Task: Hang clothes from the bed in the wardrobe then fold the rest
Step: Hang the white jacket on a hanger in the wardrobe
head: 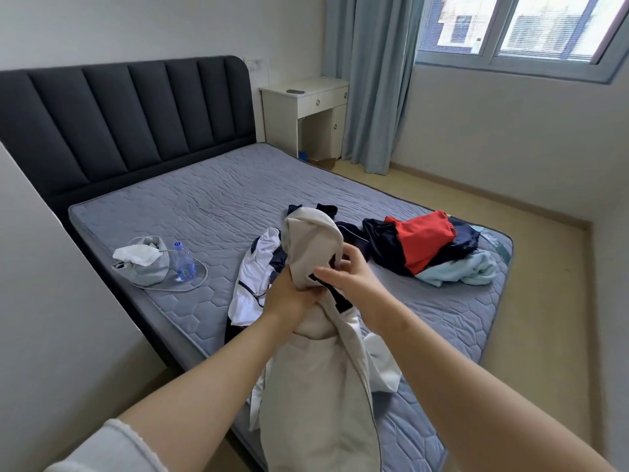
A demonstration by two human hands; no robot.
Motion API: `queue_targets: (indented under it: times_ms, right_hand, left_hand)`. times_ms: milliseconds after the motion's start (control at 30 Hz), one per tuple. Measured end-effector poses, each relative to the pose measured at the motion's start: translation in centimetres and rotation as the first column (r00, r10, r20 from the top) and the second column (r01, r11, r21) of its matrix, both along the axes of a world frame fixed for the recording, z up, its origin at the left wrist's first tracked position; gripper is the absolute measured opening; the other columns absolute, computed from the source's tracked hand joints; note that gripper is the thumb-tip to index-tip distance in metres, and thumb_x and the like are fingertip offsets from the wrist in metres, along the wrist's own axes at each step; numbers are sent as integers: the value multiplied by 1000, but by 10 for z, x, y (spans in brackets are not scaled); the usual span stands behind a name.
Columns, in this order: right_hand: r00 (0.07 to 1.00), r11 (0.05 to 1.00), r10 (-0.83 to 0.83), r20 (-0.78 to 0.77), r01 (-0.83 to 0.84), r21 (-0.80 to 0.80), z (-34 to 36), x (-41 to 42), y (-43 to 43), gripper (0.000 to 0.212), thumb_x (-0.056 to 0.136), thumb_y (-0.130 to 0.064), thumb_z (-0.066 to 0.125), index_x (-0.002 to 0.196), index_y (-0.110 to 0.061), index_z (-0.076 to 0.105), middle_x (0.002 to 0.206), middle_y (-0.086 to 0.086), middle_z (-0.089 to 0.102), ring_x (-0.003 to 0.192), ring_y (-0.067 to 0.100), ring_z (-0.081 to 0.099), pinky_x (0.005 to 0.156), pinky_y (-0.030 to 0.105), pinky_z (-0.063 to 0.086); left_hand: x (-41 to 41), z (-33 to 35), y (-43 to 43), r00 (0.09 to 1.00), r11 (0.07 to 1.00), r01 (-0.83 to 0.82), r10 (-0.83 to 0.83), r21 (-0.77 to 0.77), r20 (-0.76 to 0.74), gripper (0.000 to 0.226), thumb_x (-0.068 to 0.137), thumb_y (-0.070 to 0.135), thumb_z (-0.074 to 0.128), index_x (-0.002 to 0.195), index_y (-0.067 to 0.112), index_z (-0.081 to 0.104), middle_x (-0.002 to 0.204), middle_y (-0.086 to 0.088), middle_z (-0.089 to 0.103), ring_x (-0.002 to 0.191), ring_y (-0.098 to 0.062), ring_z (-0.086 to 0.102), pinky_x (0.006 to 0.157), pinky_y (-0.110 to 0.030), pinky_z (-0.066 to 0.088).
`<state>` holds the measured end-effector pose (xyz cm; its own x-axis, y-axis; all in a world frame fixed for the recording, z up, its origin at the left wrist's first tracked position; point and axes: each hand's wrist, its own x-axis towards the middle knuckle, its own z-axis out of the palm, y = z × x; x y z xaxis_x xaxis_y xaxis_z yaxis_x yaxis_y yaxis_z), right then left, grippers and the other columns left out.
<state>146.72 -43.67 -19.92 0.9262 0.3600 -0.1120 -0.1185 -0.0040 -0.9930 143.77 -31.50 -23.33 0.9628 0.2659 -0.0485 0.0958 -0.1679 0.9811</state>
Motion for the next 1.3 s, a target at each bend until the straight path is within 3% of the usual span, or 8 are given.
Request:
queue_targets:
  times_ms: [200,367,500,667,800,1000,1100,1300]
  right_hand:
    - [926,929,-366,-90,369,15,-22,-3,-22,10,90,-14,55,96,-19,61,99,9,66,91,21,63,78,35,54]
    - [924,921,-349,-154,369,127,-18,-7,-23,22,89,-11,51,78,-20,68,76,2,66,77,19,60,67,29,48]
    - [940,930,-314,-133,332,156,-6,-5,-22,35,90,-11,49,59,-19,66,60,-1,62,63,15,56,62,29,43]
    - [912,918,-397,-106,395,-36,-13,-2,-35,17,87,-11,49,69,-11,50,60,3,42,57,15,39,55,29,30]
    - [905,848,-421,61,416,-327,-12,-2,-35,8,84,-11,49,89,-17,47,87,0,51,76,16,49,69,33,42]
    - [977,875,-78,198,163,-456,-4,-9,-11,55,69,-20,67,118,-30,45,115,-3,48,113,21,47,98,44,41]
    - [962,817,3,273,155,-555,-13,-11,-12,46,72,-7,63,114,-24,52,107,-1,54,101,19,51,84,34,46]
    - [982,970,-184,30,187,-159,-4,-7,-29,15,72,1,66,77,-13,64,72,1,63,69,12,58,56,19,46]
  left_hand:
    - [-6,-7,8,841,864,498,-500,-65,-208,50,84,-6,56,107,39,56,90,19,68,79,3,63,64,-15,48]
    - [5,-14,9,985,967,121,-90,225,-144,42,78,-5,60,109,21,49,98,-3,55,92,-20,51,72,-24,45]
    - [16,-16,2,985,907,-120,161,404,-68,80,70,16,77,137,11,35,123,-14,46,114,-29,44,90,-30,38]
    - [25,-4,15,995,994,-27,37,109,-91,28,85,-3,44,103,9,61,89,-5,60,86,-21,53,70,-26,41]
    - [27,13,14,992,920,-90,119,382,-53,10,82,10,53,76,15,59,69,4,55,70,-19,49,55,-24,35]
    - [25,28,-8,985,860,-23,106,510,-135,14,75,12,59,67,22,51,69,6,54,66,-11,47,50,-22,33]
    - [27,41,-8,977,886,168,-91,431,-193,16,71,15,69,71,19,54,70,5,55,67,-10,49,55,-22,38]
    - [20,55,9,846,836,526,-496,156,-197,32,60,16,77,87,18,60,74,5,63,68,-6,57,61,-17,45]
